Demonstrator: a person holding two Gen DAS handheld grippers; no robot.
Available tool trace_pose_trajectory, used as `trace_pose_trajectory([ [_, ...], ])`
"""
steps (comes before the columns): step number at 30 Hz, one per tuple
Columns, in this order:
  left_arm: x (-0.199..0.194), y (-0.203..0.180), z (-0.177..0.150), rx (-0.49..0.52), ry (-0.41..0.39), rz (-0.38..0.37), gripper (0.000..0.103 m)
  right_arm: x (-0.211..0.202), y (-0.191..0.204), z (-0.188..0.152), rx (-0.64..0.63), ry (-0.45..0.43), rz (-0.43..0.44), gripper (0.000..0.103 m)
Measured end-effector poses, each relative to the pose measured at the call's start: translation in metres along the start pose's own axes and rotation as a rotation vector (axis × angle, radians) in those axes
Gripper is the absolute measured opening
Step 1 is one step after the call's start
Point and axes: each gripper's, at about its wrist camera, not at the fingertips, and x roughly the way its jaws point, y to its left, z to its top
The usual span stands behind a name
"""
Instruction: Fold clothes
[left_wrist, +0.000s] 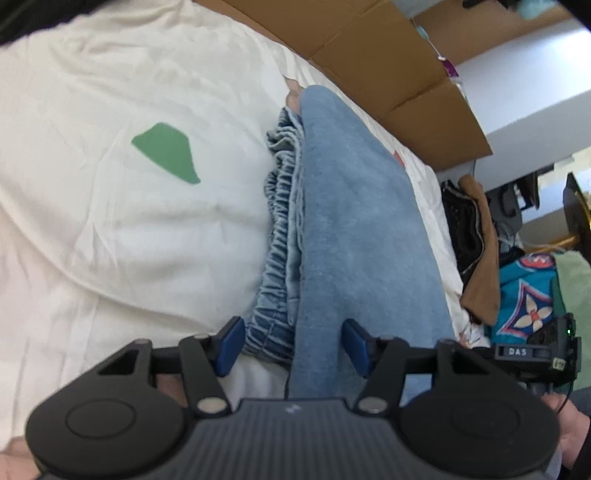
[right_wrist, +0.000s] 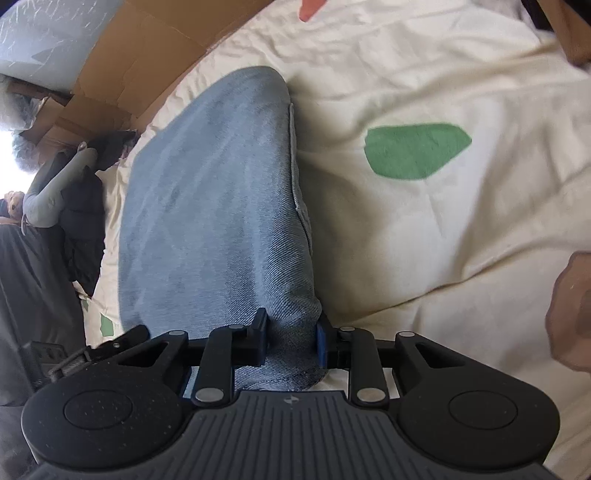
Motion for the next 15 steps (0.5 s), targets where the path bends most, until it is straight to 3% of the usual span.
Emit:
trace_pose_trajectory([
  [6, 0.005, -0.005, -0.004, -0.007, -0.003, 0.003, 0.058, -0.009, 0.008, 0.004, -0.049, 0.001, -0.051, 0.025],
  [10, 0.001, -0.007, -0.003, -0.014, 0.017, 0.037, 0.057, -0.006, 0.014, 0.005, -0.090, 0.018, -0.113, 0.033],
  [12, -0.005, -0.015, 0.000, -0.004, 0.037, 0.069, 0.053, -0.007, 0.017, 0.005, -0.098, 0.021, -0.141, 0.035],
  [13, -0.009, -0.020, 0.001, 0.001, 0.046, 0.079, 0.042, -0.011, 0.017, 0.006, -0.081, 0.011, -0.150, 0.035],
  [15, -0.020, -0.029, 0.002, 0.001, 0.061, 0.099, 0.036, -0.021, 0.018, 0.005, -0.072, -0.008, -0.164, 0.035],
])
